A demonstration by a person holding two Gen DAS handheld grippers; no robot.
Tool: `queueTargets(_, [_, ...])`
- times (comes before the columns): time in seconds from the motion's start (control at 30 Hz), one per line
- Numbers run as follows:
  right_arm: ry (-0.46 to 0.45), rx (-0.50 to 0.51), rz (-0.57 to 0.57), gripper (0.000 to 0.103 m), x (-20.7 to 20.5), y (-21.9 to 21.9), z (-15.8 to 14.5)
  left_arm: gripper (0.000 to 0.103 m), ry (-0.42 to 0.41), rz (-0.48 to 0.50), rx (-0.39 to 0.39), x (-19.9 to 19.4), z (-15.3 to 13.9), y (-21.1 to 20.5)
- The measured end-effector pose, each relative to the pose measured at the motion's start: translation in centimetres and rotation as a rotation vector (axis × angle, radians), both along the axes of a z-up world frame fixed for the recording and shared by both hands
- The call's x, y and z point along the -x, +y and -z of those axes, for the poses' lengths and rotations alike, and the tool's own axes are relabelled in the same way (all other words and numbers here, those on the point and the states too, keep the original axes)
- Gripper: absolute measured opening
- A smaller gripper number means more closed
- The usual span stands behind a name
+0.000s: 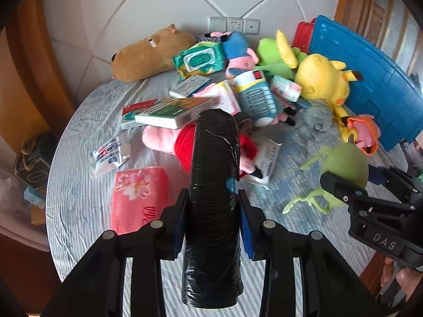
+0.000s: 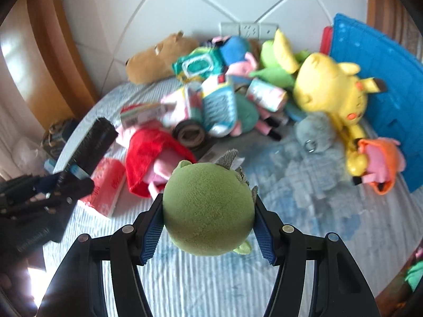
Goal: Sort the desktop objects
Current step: 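Grasp the black roller with the left gripper while the right grasps the green alien plush, then lift the black roller with the left gripper while the right lifts the green plush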
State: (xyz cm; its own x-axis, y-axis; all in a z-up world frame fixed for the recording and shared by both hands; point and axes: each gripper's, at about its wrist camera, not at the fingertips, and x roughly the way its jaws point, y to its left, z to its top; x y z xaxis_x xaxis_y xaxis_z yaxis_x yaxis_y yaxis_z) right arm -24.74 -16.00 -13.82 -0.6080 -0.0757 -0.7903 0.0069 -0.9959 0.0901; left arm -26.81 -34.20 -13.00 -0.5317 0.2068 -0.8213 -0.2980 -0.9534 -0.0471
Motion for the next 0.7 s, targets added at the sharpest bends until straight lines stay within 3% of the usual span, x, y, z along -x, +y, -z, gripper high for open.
queueTargets(0.33, [0.121,-0.018,0.060,0.061,-3.7,5.3,-6.1,0.034,0.076,0.090,-0.010,-3.2,-4.1,7.1])
queueTargets(0.7, [0.187,-0.053,0.046,0.061,-7.5,15.0,-10.4,0.034,0.147,0.080,-0.036,-7.3,-7.4,17.6])
